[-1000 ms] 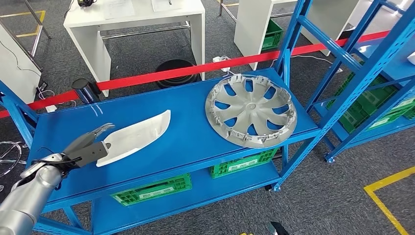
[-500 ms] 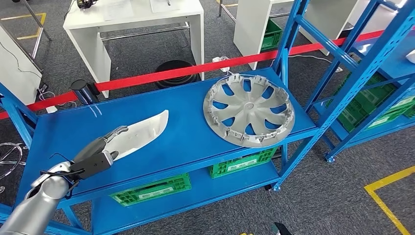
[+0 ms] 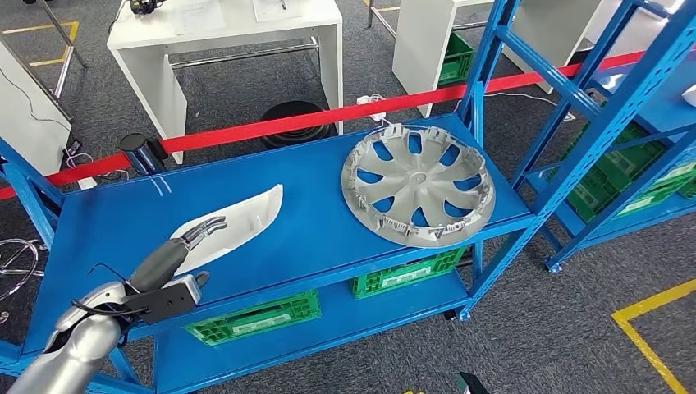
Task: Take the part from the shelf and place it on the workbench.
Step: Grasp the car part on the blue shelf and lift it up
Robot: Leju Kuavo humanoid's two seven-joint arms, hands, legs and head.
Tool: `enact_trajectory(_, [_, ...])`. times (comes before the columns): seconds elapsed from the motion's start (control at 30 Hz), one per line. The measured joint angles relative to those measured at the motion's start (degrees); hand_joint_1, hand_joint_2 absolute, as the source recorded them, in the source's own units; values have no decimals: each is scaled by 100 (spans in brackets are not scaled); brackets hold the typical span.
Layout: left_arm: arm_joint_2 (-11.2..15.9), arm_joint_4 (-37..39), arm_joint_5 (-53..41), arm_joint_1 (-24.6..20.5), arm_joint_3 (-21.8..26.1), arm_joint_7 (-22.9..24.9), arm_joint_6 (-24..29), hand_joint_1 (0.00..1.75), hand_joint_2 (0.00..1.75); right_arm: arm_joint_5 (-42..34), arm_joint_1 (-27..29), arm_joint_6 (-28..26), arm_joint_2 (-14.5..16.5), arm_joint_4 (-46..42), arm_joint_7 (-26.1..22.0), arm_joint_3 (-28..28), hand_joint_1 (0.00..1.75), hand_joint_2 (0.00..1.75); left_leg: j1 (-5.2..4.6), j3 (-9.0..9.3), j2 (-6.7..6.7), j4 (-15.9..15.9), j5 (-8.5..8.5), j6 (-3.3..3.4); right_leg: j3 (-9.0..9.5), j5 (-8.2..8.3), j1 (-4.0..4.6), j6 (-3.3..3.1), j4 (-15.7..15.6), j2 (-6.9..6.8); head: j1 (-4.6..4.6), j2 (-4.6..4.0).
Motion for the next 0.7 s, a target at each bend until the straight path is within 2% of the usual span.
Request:
enact_trajectory(0.03, [21,-70,-2,26,-24,3,4,0,0,1,0,0,0,0,-1,0,0,0,0,0,0,0,0,0,0,0,0,0,0,0,0,0])
enact_trajectory(0.17, [72,-223,-162,74,-109,124,101,0,175,1,1,0,0,0,-1,0,0,0,0,1,1,0,0,0,-1,0,0,0,0,0,0,0])
enact_trajectory(0.53, [-2,-235,-600,67,-459,467,495,0,175,2,-2,-15,0,0,17,-6,0,0,0,3,2,0,0,0,-1,0,-1,0,0,1,0,1])
enact_trajectory(0.67, [-75,-200,-694,49,-535,517,606,0,0,2,-2,-14,0,0,43,-23,0,0,0,3,2,0,0,0,-2,0,0,0,0,1,0,-1])
enact_trajectory(0.7, [-95,-180,-687,35,-553,516,615,0,0,3,-2,-13,0,0,43,-33,0,0,0,3,2,0,0,0,-3,0,0,0,0,1,0,0])
